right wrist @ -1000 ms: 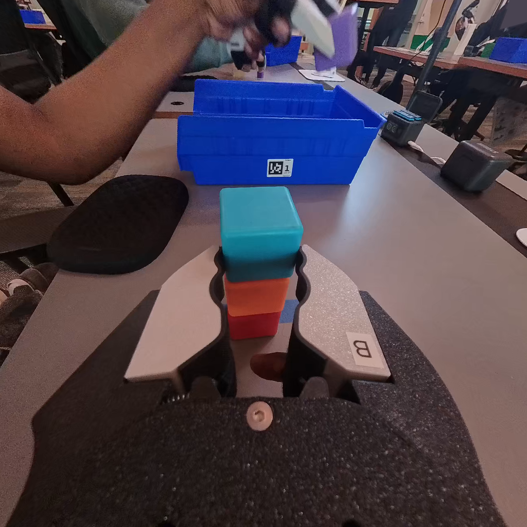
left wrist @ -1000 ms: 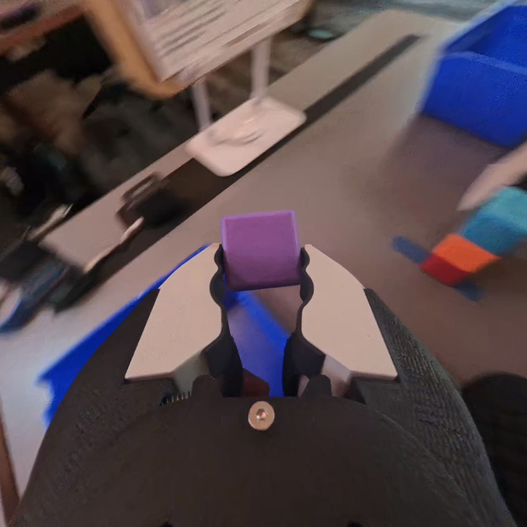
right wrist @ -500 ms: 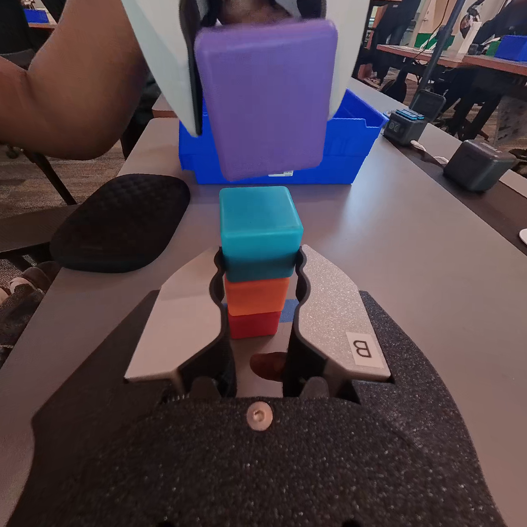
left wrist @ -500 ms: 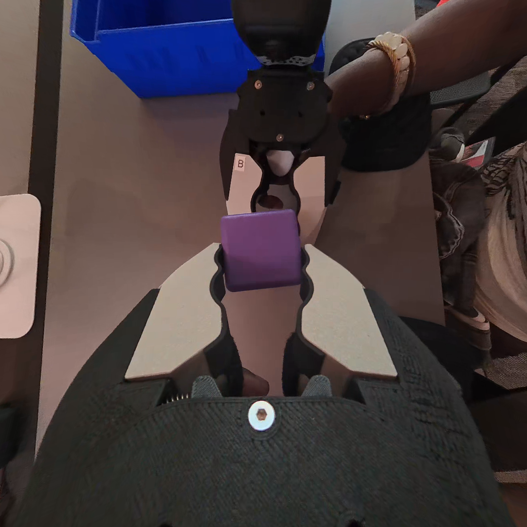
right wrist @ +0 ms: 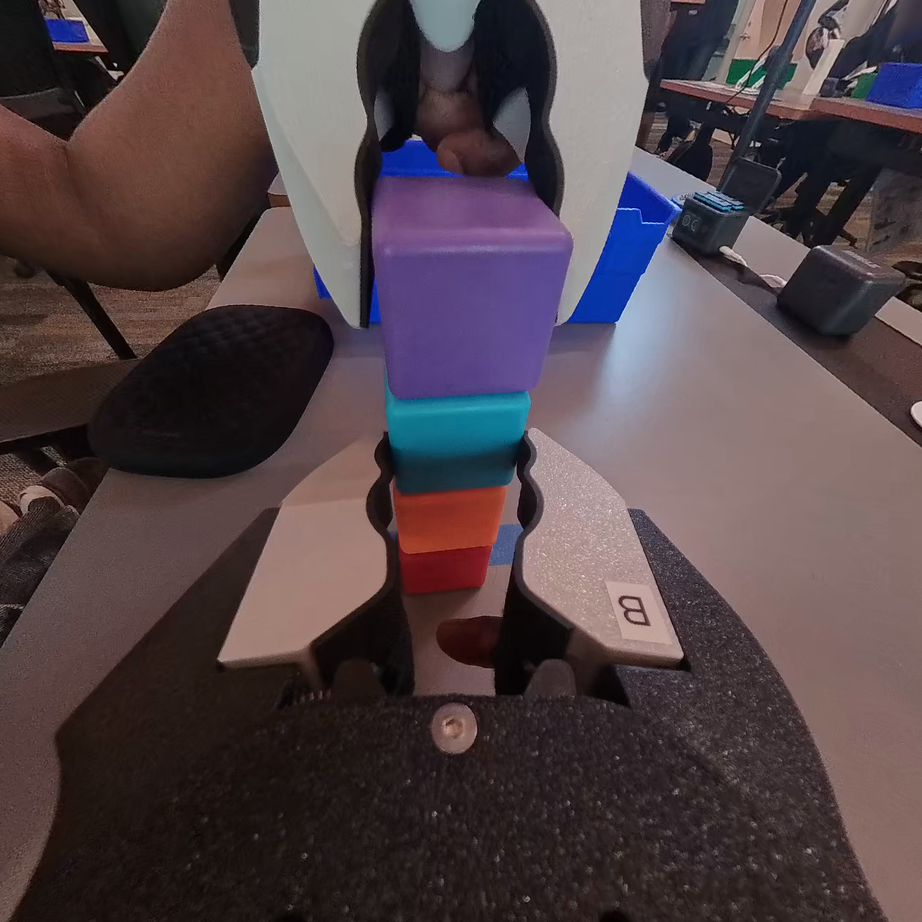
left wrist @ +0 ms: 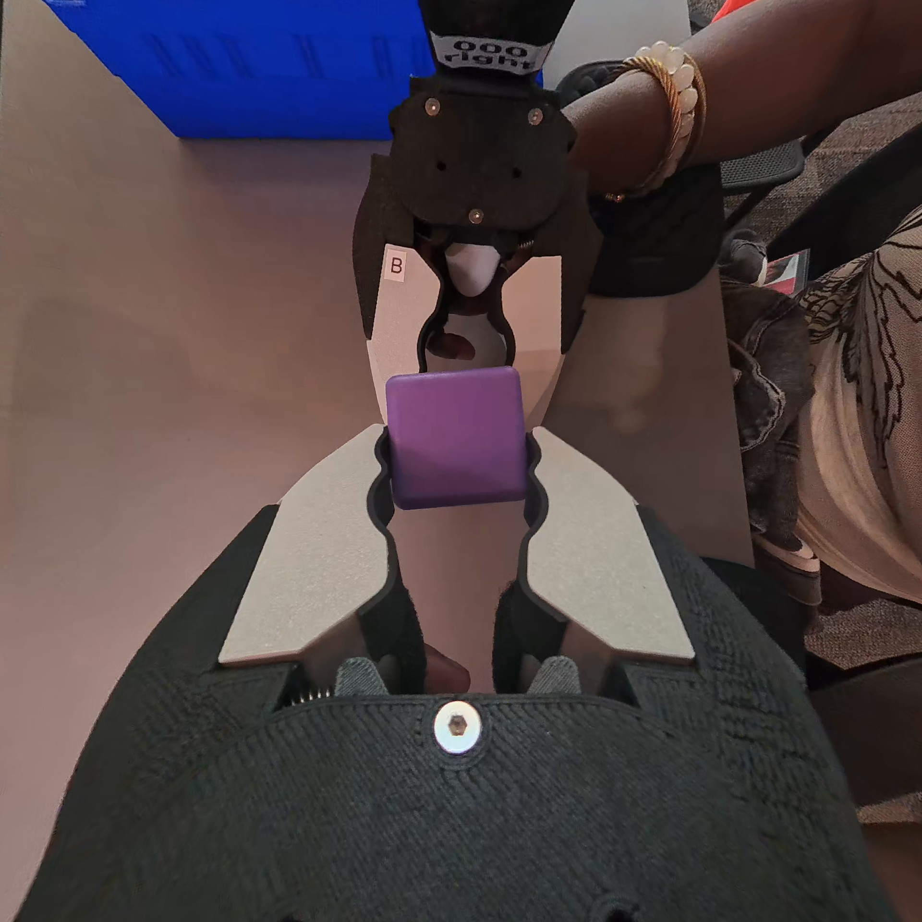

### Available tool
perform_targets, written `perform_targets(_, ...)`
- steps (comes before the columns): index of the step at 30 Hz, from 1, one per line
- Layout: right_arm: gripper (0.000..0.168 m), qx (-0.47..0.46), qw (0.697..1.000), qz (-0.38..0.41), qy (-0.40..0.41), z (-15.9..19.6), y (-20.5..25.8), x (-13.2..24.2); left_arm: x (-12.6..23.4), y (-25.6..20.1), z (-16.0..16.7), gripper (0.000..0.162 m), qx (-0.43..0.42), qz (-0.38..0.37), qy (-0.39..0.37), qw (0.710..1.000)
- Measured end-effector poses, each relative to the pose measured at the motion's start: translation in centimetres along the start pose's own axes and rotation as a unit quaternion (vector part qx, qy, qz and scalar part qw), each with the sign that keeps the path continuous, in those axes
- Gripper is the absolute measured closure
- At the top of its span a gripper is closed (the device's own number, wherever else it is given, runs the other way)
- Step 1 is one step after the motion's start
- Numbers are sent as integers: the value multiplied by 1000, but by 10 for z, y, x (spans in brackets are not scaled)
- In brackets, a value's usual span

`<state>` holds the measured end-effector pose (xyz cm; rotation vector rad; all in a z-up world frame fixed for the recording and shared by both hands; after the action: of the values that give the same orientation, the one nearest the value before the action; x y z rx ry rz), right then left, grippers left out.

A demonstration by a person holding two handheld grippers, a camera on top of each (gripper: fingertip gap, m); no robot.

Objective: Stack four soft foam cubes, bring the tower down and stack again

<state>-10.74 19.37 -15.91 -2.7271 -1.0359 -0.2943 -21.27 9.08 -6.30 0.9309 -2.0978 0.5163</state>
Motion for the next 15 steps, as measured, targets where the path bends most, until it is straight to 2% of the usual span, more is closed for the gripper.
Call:
perform_targets(4,120,3,1000,0,0,0,0,0,-1,-1,2,111,-3,-5,-14,1000)
perform_targets(5,120,5,1000,-4,-2,0,0,1,-1,-2,4,103,-6,-23,-23,999)
perform_targets(6,117,4,1000,-9,-11,0,0,2,0,-2,6,82,-14,-52,-43,998)
perform_targets(7,93,-3,1000,-13,-23,0,0,4,2,-3,8,68,-25,-78,-75,994)
perform_targets(8,76,-13,999,-11,-37,-1,-1,7,4,-6,11,58,-33,-99,-120,987)
perform_targets(10,54,-22,996,2,-82,-4,-3,15,8,-11,19,39,-29,-132,-225,965)
perform_targets(13,46,-13,982,27,-189,-14,-4,31,8,-22,35,24,-27,-133,-346,929)
perform_targets(15,42,-3,974,27,-226,-22,-3,39,4,-27,42,17,-25,-117,-386,914)
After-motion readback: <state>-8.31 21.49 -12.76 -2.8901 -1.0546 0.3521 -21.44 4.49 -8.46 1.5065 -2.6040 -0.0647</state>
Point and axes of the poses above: each gripper's, where its closed fingertips meet, x back along the fingers, z out of its underside, y = z × x across the jaws, the point moved 10 cm from there along x, back along the fingers, and after that the axes turned 5 degrees about x, right-handed, at the moved point
